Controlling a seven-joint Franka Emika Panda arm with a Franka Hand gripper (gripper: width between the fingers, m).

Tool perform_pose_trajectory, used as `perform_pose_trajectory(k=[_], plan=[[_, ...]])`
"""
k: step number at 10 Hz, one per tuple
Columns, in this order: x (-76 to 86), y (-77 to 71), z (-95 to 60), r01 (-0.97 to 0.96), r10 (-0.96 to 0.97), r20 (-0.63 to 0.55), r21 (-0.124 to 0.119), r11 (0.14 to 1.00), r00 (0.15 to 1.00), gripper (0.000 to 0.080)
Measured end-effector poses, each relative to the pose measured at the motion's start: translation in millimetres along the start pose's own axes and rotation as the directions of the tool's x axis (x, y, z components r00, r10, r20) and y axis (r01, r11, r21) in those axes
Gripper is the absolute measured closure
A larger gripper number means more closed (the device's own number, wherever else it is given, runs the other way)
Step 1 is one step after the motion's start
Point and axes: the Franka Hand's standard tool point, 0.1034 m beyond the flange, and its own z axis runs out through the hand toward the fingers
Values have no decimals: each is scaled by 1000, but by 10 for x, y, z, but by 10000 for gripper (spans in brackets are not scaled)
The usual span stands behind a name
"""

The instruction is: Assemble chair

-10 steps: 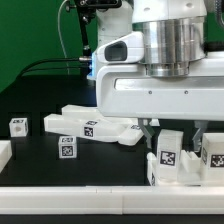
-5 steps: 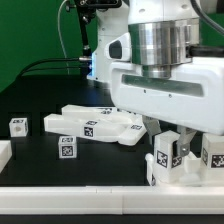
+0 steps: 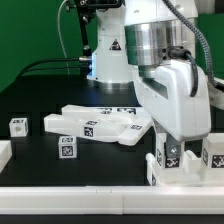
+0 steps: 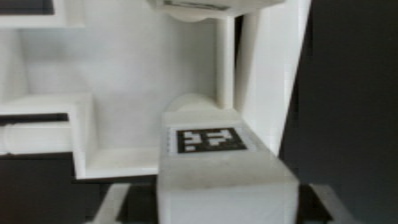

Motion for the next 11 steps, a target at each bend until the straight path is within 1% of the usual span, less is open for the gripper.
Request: perform_pose_trajectory(k=[1, 2, 3, 4, 5, 6, 7, 8, 9, 11], plan=[[-20, -17, -26, 156, -156, 3, -10, 988, 988, 429], [-34, -57, -49, 362, -362, -1, -7, 932, 932, 245], [-30, -59, -44, 456, -456, -1, -5, 890, 890, 179], [-24, -55, -40, 493, -493, -1, -6, 870, 870, 179], [-19, -54, -40, 552, -552, -1, -6, 834, 834, 156], [-8, -51, -38, 631, -631, -1, -7, 776, 776, 156], [22, -46, -41, 772, -772, -5, -20, 635, 635, 151], [-3, -51, -35, 865, -866, -8, -34, 501, 501, 151], [-35, -47, -3, 949, -950, -21, -45, 313, 312, 151], [-13, -32, 8, 933, -934, -35, -47, 358, 356, 151]])
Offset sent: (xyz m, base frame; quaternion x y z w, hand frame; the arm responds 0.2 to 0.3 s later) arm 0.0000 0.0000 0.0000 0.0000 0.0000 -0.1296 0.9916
